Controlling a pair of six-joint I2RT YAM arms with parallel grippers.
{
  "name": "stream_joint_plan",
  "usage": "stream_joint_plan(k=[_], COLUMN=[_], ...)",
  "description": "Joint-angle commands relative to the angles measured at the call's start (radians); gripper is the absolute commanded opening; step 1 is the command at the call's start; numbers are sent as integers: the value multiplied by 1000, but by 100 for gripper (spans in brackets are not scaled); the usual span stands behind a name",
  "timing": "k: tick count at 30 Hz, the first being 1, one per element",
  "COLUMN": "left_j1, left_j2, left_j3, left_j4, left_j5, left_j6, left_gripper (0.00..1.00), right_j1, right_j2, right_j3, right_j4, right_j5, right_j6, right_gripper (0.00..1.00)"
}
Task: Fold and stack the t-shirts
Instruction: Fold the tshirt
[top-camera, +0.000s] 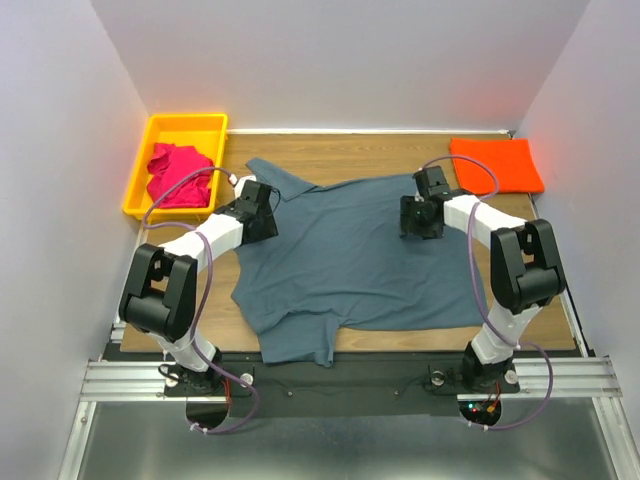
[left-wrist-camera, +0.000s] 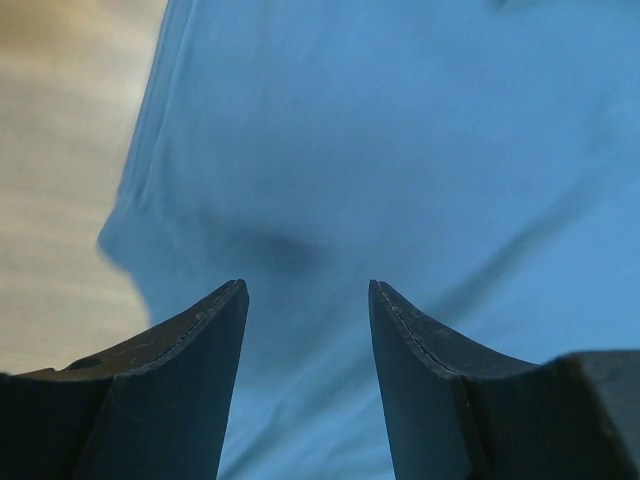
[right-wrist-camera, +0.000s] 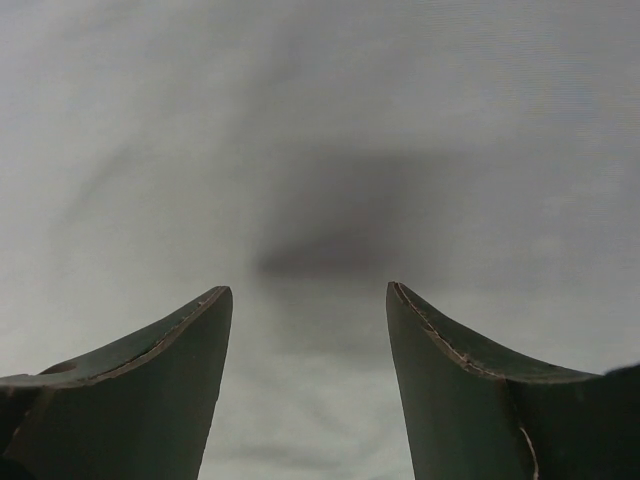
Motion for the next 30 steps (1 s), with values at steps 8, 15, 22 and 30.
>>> stream_joint_plan(k=[8,15,22,30], left_j1=[2,1,-16,20], left_j2=[-72,-158,-347,-442], left_j3=[-122,-238,-361,-231], left_j4=[-96,-160,-226,-236], left_j5=[99,223,325,187], left_j6=[12,-37,-102,-112], left_gripper=[63,62,62,70], right_j1=[-61,-61,-61,-64], right_j2=[-52,-218,-406,-404], right_j3=[-171,-377,-441,-216], right_j4=[14,-90,-113,-115], right_j5=[42,-84,-152,7], right_j6=[103,193,247,145], right_gripper=[70,72,73,73])
